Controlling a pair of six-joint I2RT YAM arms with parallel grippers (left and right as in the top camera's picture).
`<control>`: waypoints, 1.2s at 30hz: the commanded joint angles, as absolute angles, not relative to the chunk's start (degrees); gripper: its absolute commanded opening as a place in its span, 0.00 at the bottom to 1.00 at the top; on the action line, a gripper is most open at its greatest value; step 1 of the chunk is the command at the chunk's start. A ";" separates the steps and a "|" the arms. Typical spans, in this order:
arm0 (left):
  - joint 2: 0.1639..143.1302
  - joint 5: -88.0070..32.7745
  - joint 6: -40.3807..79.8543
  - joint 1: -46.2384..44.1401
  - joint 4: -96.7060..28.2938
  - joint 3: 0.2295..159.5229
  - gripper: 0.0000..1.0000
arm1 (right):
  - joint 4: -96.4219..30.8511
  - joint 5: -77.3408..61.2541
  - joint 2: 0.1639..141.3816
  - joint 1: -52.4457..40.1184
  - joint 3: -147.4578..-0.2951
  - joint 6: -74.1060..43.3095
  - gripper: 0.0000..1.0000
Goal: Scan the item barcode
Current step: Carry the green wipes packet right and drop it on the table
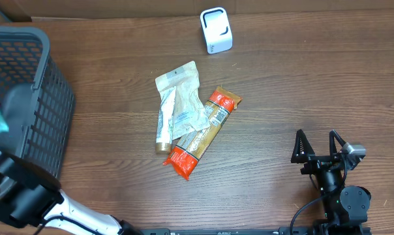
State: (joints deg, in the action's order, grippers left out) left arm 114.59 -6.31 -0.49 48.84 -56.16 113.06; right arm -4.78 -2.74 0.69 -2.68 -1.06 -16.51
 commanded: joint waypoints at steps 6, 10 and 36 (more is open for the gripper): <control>98.72 -33.98 8.23 43.55 -56.66 121.38 0.04 | -4.58 -2.81 0.19 -2.94 -0.47 -16.64 1.00; 93.41 -40.07 8.10 37.32 -61.08 121.36 0.04 | -4.58 -2.81 0.19 -2.94 -0.47 -16.64 1.00; 122.13 -48.23 9.06 -30.46 -53.12 101.89 0.04 | -4.58 -2.81 0.19 -2.94 -0.47 -16.64 1.00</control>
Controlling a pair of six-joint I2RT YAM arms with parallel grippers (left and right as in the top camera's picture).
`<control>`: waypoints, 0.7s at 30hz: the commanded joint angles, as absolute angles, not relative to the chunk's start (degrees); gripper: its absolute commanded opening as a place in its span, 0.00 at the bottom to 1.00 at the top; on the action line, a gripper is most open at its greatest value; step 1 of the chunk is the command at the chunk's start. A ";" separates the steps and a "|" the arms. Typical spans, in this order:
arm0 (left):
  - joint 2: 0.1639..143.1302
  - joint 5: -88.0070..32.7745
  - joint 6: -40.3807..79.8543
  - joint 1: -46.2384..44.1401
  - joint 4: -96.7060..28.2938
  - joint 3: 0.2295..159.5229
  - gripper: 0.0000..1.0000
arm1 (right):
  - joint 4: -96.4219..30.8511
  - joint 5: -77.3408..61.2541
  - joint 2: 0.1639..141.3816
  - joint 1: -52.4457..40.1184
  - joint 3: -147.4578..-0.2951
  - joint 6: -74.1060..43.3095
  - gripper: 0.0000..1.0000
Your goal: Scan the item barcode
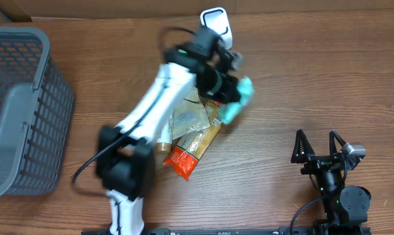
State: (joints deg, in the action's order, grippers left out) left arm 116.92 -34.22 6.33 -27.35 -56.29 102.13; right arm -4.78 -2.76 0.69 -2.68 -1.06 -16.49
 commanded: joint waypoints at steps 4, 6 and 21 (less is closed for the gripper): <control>127.48 -57.93 9.06 -33.23 -47.81 101.89 0.05 | -4.58 -2.81 0.19 -2.94 -0.47 -16.64 1.00; 128.05 -58.50 9.13 -33.47 -47.11 101.89 0.11 | -4.58 -2.81 0.19 -2.94 -0.47 -16.64 1.00; 111.96 -38.30 8.80 -27.24 -47.40 107.02 1.00 | -4.58 -2.81 0.19 -2.94 -0.47 -16.64 1.00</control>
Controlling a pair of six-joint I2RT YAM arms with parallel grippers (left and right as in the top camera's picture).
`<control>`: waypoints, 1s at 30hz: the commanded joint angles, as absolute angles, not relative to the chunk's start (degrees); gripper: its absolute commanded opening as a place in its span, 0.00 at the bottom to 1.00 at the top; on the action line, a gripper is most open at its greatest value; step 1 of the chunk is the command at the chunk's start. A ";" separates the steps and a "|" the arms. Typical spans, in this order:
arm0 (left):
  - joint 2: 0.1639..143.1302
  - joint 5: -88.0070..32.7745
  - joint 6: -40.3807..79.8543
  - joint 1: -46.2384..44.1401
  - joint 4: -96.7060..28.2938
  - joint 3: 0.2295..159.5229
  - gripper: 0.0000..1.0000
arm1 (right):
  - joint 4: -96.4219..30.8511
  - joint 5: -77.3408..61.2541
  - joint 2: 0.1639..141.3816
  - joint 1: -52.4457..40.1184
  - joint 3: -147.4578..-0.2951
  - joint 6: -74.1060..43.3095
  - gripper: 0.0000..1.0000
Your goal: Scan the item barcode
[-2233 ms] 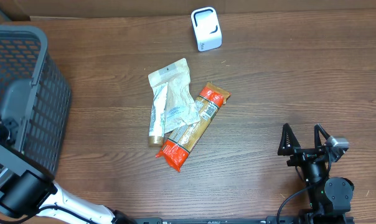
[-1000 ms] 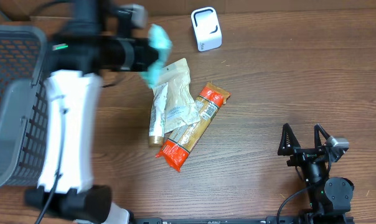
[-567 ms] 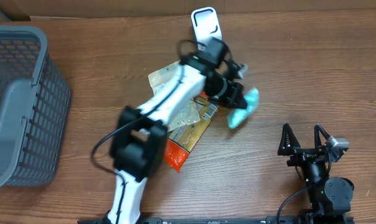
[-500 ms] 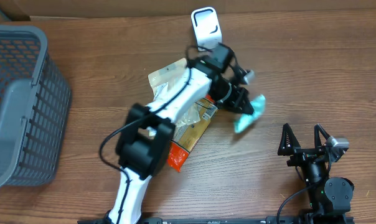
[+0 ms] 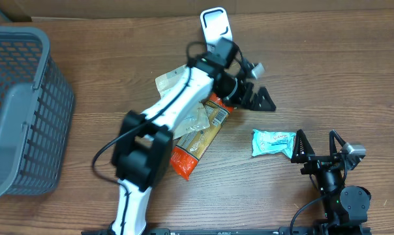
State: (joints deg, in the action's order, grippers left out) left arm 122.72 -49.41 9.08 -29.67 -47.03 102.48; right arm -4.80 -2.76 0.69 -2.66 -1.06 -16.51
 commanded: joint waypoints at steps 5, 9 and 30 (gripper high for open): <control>99.31 -19.16 8.82 -22.24 -50.96 108.27 1.00 | -4.56 -2.81 0.19 -2.94 -0.47 -16.64 1.00; 91.09 -9.13 8.78 -17.45 -54.13 108.27 1.00 | -4.58 -2.04 0.19 -2.94 -0.47 -16.40 1.00; 79.46 5.82 7.53 -0.16 -84.03 107.26 1.00 | -4.95 -10.35 1.80 -2.87 -1.13 -18.41 1.00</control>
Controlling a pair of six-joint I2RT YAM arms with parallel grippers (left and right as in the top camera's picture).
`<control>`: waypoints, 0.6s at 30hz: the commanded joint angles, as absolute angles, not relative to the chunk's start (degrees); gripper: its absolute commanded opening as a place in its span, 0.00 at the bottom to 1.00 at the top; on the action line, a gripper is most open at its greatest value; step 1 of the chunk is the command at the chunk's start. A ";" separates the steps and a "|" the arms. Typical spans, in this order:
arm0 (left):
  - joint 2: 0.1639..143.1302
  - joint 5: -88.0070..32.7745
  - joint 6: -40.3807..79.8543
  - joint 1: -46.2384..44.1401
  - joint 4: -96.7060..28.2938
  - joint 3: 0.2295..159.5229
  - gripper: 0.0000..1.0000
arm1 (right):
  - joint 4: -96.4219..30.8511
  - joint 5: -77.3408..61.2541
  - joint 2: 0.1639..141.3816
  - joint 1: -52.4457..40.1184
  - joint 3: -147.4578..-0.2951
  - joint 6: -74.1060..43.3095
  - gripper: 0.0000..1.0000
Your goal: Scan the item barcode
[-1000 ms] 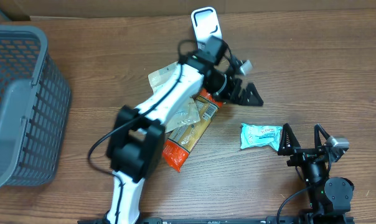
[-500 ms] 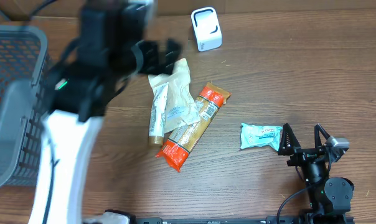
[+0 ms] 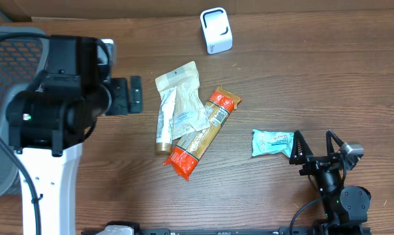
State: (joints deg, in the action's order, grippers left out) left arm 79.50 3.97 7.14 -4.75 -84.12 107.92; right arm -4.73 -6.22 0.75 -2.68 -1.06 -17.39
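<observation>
A white barcode scanner (image 3: 216,30) stands at the back of the table. A teal snack packet (image 3: 272,142) lies flat on the wood at the right, its right end touching the left finger of my right gripper (image 3: 314,145), which is open and empty. My left gripper (image 3: 128,95) is open with nothing in it, left of the pile of items and far from the scanner. The left arm fills the left of the overhead view.
A pile lies mid-table: a white pouch (image 3: 181,81), a tube (image 3: 164,124) and a long orange and brown package (image 3: 203,134). A grey mesh basket (image 3: 17,49) stands at the far left, partly hidden by the left arm.
My left gripper was open by the scanner, right of the pile; now it is left of the pile, near the basket. The teal packet lies where it was. The right gripper has hardly moved.
First the left arm was at the basket with the teal packet at the far left edge. Then its gripper held the packet just below the scanner. Then the packet lay on the table beside the right gripper, let go. Now the left gripper is back by the basket.
</observation>
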 commanded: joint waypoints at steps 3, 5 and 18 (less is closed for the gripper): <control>79.50 3.40 7.53 5.21 -82.94 106.87 0.99 | -6.92 -10.61 4.01 -2.85 -2.74 -18.33 1.00; 79.66 1.50 7.53 7.62 -82.35 106.78 1.00 | -7.77 -10.61 6.15 -2.81 -4.64 -17.96 1.00; 80.25 0.56 7.53 9.26 -82.32 106.76 1.00 | -33.61 -23.29 45.04 1.30 -40.69 -5.67 1.00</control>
State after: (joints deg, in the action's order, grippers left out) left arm 79.88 1.45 7.14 9.02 -82.46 107.07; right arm -28.42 -14.06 35.27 -1.21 -31.44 -12.62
